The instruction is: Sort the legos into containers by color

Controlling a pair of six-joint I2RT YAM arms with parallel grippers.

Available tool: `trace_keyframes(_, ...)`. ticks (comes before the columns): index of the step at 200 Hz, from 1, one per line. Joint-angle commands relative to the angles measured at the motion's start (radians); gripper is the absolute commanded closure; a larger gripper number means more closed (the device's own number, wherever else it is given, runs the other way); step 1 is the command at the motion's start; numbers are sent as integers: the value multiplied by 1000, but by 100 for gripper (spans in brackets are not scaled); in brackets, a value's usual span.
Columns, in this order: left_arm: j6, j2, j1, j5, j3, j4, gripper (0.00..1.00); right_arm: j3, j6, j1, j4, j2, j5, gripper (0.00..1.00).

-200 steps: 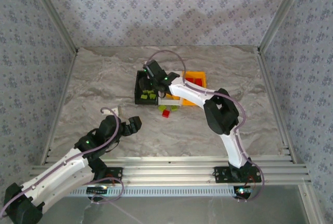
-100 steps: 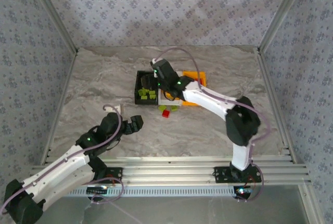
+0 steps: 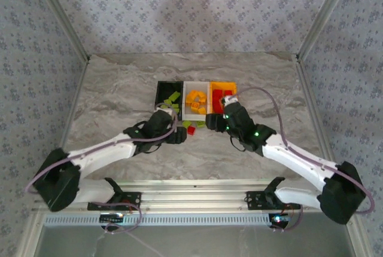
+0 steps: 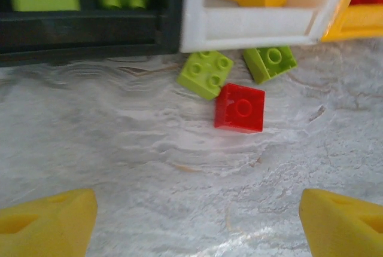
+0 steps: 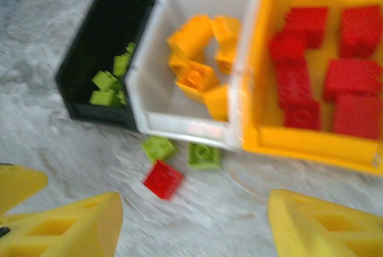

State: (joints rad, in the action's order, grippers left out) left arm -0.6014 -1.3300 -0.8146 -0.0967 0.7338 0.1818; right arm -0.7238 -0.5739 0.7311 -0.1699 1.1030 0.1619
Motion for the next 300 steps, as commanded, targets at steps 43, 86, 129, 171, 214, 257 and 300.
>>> trace_keyframes(43, 136, -292, -50, -31, 169, -70, 19, 124, -74, -56, -75, -192, 13, 32)
trace_keyframes(86, 193, -423, -86, -149, 247, -33, 27, 138, -73, -73, -77, -222, -4, 32)
trace_keyframes(129, 211, -475, -98, -197, 259, -56, 38, 145, -70, -81, -76, -251, -10, 31)
trace_keyframes(171, 238, -491, -108, -204, 252, -100, 52, 147, -67, -90, -75, -258, -18, 31)
trace_keyframes(214, 232, -480, -111, -207, 228, -114, 67, 158, -72, -93, -78, -265, -10, 31)
trace_keyframes(257, 198, -354, -153, -191, 181, -81, 72, 163, -88, -109, -115, -281, 19, 31)
trace_keyframes(300, 194, -311, -169, -124, 345, 27, 71, 184, -113, -144, -183, -314, 68, 31)
